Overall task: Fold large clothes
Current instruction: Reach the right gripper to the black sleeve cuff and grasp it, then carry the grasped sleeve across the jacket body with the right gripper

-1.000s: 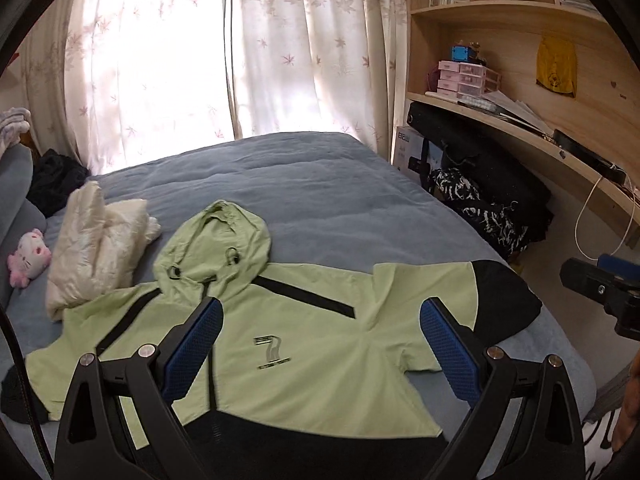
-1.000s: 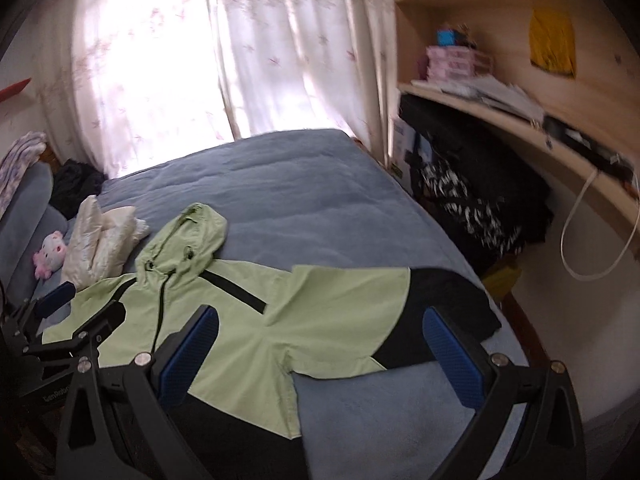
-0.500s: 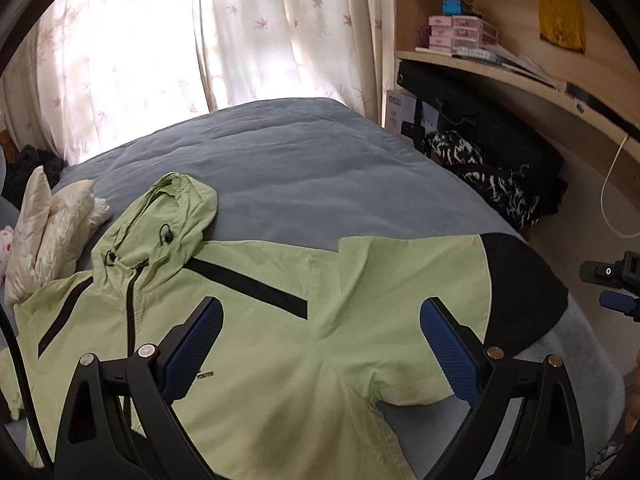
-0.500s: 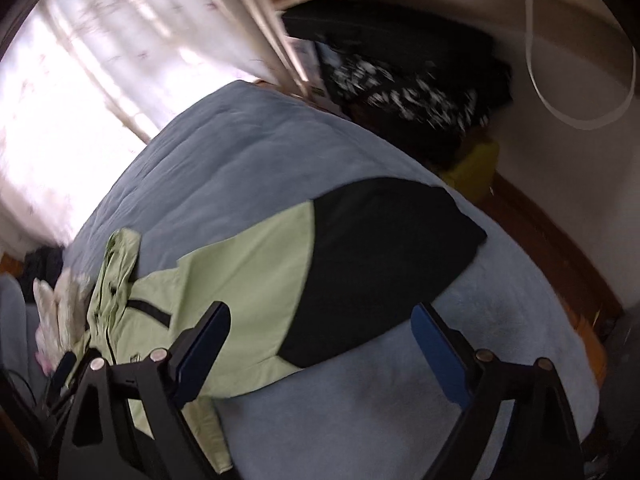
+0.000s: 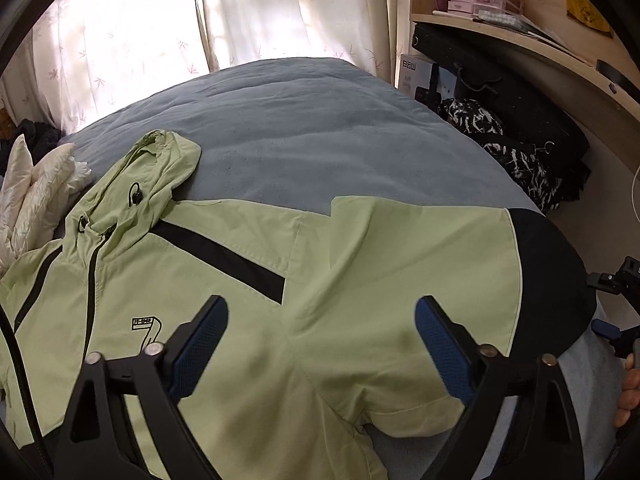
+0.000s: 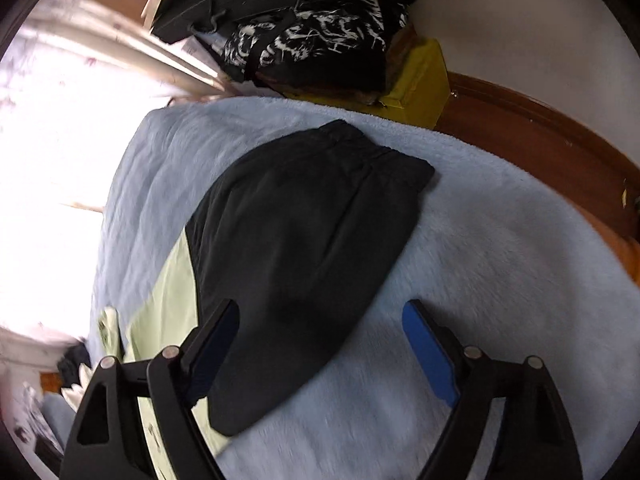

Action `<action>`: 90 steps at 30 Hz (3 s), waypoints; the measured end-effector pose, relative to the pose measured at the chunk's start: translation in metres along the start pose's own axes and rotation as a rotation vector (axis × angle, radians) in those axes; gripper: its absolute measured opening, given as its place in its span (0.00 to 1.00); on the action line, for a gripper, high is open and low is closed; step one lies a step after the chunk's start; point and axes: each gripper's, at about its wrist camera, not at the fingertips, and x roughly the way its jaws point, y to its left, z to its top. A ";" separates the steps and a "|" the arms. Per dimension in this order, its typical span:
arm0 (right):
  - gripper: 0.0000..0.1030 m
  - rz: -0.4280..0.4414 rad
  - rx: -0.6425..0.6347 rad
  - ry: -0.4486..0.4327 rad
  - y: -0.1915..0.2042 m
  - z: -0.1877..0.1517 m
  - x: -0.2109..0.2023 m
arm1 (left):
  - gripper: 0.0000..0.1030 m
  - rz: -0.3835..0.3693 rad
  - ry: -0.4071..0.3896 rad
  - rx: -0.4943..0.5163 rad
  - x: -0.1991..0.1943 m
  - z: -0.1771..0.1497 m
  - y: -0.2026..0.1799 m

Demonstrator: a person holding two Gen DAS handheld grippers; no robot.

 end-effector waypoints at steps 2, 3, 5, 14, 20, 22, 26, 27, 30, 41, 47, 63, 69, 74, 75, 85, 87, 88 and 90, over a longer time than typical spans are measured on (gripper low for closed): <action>0.77 0.026 0.021 -0.025 0.000 0.004 0.005 | 0.69 -0.001 -0.001 -0.002 0.001 0.002 0.000; 0.74 0.026 0.024 -0.036 0.000 0.007 0.009 | 0.66 0.002 0.000 -0.004 0.001 0.003 0.000; 0.65 0.023 0.031 -0.048 0.002 0.013 0.015 | 0.65 -0.001 0.006 -0.019 0.000 0.006 0.002; 0.08 0.059 -0.050 -0.210 0.039 0.013 -0.015 | 0.29 -0.080 0.045 -0.078 -0.021 0.013 0.029; 0.07 0.269 -0.305 -0.274 0.147 -0.029 -0.073 | 0.30 -0.026 -0.087 -0.090 -0.080 0.008 0.080; 0.07 0.341 -0.422 -0.264 0.193 -0.056 -0.088 | 0.37 -0.012 -0.110 -0.114 -0.097 0.004 0.103; 0.07 0.434 -0.634 -0.185 0.274 -0.128 -0.089 | 0.52 0.051 -0.146 -0.195 -0.123 -0.015 0.163; 0.07 0.438 -0.684 -0.151 0.291 -0.149 -0.081 | 0.52 0.064 -0.148 -0.209 -0.126 -0.020 0.176; 0.07 0.393 -0.812 -0.048 0.322 -0.212 -0.039 | 0.52 0.096 -0.122 -0.247 -0.127 -0.039 0.217; 0.52 0.181 -0.935 0.310 0.289 -0.340 0.068 | 0.52 -0.030 0.023 -0.332 -0.095 -0.092 0.273; 0.54 0.196 -0.747 0.247 0.242 -0.322 0.028 | 0.52 -0.124 0.041 -0.274 -0.086 -0.089 0.239; 0.54 0.032 -0.566 -0.042 0.169 -0.273 -0.036 | 0.62 -0.095 0.223 0.105 -0.018 -0.081 0.091; 0.54 0.032 -0.560 -0.023 0.163 -0.277 -0.029 | 0.07 -0.001 0.166 0.179 -0.014 -0.065 0.090; 0.54 0.073 -0.560 -0.051 0.166 -0.277 -0.040 | 0.06 0.041 -0.109 0.081 -0.085 -0.038 0.137; 0.54 0.087 -0.562 -0.059 0.168 -0.277 -0.042 | 0.06 0.060 -0.157 0.023 -0.100 -0.037 0.159; 0.54 0.100 -0.605 -0.002 0.184 -0.298 -0.029 | 0.52 -0.120 0.100 -0.420 -0.066 -0.119 0.332; 0.54 0.102 -0.617 0.014 0.192 -0.302 -0.025 | 0.53 -0.131 0.111 -0.456 -0.061 -0.124 0.351; 0.54 0.107 -0.621 0.022 0.195 -0.302 -0.024 | 0.56 -0.132 0.111 -0.467 -0.059 -0.125 0.357; 0.54 0.123 -0.622 0.043 0.204 -0.300 -0.022 | 0.59 -0.132 0.119 -0.491 -0.054 -0.124 0.371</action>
